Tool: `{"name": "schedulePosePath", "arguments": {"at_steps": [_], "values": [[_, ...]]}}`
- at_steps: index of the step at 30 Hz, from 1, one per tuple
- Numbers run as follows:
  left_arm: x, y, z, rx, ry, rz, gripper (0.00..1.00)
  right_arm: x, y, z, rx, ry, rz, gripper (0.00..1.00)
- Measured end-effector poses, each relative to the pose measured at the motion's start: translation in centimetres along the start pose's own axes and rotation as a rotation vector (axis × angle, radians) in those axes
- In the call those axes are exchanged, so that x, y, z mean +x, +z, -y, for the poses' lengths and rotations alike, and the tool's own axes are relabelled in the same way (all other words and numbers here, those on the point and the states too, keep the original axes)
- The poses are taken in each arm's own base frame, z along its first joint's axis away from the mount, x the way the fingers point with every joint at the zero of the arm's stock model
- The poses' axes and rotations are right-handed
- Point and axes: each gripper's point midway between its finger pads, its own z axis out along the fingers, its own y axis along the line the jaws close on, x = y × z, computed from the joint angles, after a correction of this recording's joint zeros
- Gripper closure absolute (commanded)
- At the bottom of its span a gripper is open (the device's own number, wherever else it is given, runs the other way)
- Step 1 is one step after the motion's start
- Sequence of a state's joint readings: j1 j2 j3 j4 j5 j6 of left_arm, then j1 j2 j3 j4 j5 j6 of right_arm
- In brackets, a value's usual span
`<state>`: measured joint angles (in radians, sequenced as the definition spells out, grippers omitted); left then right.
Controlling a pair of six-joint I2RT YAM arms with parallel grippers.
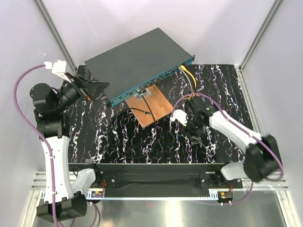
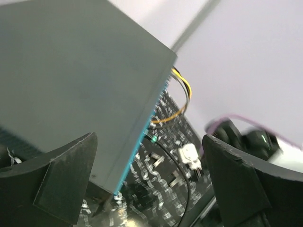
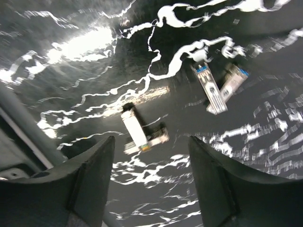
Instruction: Insert the plug into the switch port
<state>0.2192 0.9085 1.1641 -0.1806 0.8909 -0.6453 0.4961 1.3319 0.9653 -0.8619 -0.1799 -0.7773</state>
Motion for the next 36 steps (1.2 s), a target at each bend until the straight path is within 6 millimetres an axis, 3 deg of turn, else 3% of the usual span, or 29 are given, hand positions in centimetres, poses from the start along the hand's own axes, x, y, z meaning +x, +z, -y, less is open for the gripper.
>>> {"name": "schedulePosePath", "arguments": {"at_steps": [4, 11, 15, 23, 31, 34, 36], "values": [[0.7, -0.6, 1.7, 0.054, 0.102, -0.035, 0.01, 0.7, 3.0, 1.6, -0.053, -0.068, -0.120, 0.36], [1.9, -0.6, 1.1, 0.059, 0.114, -0.074, 0.01, -0.6, 5.4, 5.6, -0.014, -0.150, -0.204, 0.39], [2.1, -0.6, 0.9, 0.058, 0.109, -0.080, 0.01, -1.4, 6.1, 6.8, 0.013, -0.200, -0.241, 0.39], [2.5, -0.5, 0.6, 0.062, 0.095, -0.084, 0.01, -1.1, 8.9, 6.0, -0.025, -0.289, -0.353, 0.43], [2.8, -0.3, 0.2, 0.062, 0.079, -0.084, 0.01, -0.8, 9.3, 5.8, -0.036, -0.319, -0.404, 0.48], [2.7, -0.3, 0.3, 0.064, 0.076, -0.081, 0.01, -0.7, 9.4, 5.6, -0.044, -0.324, -0.413, 0.59], [2.6, -0.3, 0.3, 0.066, 0.080, -0.078, 0.01, -0.6, 9.3, 5.4, -0.053, -0.325, -0.418, 0.74]]}}
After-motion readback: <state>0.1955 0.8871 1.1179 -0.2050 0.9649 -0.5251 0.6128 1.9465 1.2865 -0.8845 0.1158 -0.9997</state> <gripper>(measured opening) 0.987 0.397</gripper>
